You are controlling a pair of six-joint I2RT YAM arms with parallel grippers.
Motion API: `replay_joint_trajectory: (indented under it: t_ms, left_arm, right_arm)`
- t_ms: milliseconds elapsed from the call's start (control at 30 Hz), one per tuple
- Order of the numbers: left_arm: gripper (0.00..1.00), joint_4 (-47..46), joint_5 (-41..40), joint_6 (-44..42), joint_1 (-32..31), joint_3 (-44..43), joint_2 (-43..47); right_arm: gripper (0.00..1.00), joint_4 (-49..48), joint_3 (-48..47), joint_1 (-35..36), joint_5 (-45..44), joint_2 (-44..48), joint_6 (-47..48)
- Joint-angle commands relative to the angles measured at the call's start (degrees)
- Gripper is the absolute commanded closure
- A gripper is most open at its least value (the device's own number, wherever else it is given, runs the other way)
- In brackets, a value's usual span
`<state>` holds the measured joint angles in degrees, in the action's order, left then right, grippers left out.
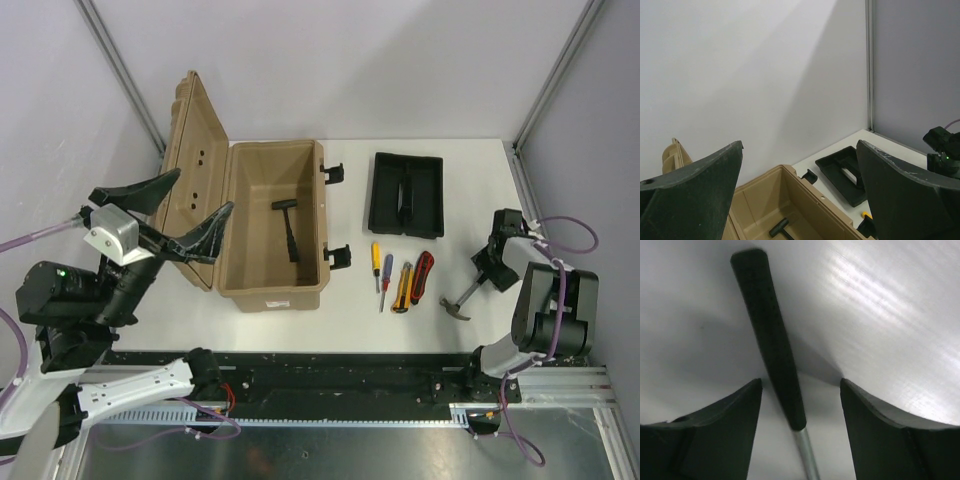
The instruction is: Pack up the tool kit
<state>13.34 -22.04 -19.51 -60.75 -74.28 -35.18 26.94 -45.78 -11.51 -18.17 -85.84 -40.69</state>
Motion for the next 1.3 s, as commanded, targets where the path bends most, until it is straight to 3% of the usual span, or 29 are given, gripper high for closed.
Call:
replay_joint_trajectory:
  t_ms: [0,100,300,367,933,1133,1267]
  left_arm:
    - [0.00,-1.95,-0.06,0.06,-0.24,0.44,-0.12]
    - [0.01,-2.00,-0.36,-0.26,-0.24,0.45,-0.27]
    - [0.01,-2.15,-0.68,-0.56,-0.24,0.44,-0.46]
    - [0.01,-2.15,-0.75,-0.60,-0.24,0.45,-0.54]
    - [0.01,-2.88,-0.06,-1.08,-0.24,0.45,-1.58]
    - [0.01,-3.32,-0.03,-1.49,-0.24,0.25,-1.72]
    - [0.01,-3.41,0.40,-1.61,-0.24,0.12,-1.64]
  right_arm:
    - [0.35,-3.05,-0.41,-0.52,3.48,-4.59,3.84]
    - [0.49,-3.05,-0.37,-0.53,3.34,-6.44,3.41]
    - [0.93,-3.76,-0.43,-0.26,2.32,-5.11,3.89]
    - [0.98,-4.05,-0.78,0.15,2.19,-3.36,4.84]
    - [1.00,-6.27,-12.30,7.74,2.70,20.46,15.89]
    - [1.00,-5.04,-20.91,10.62,4.36,23.65,17.70]
    - [1.00,-5.39,-28.49,17.64,4.34,22.42,17.49]
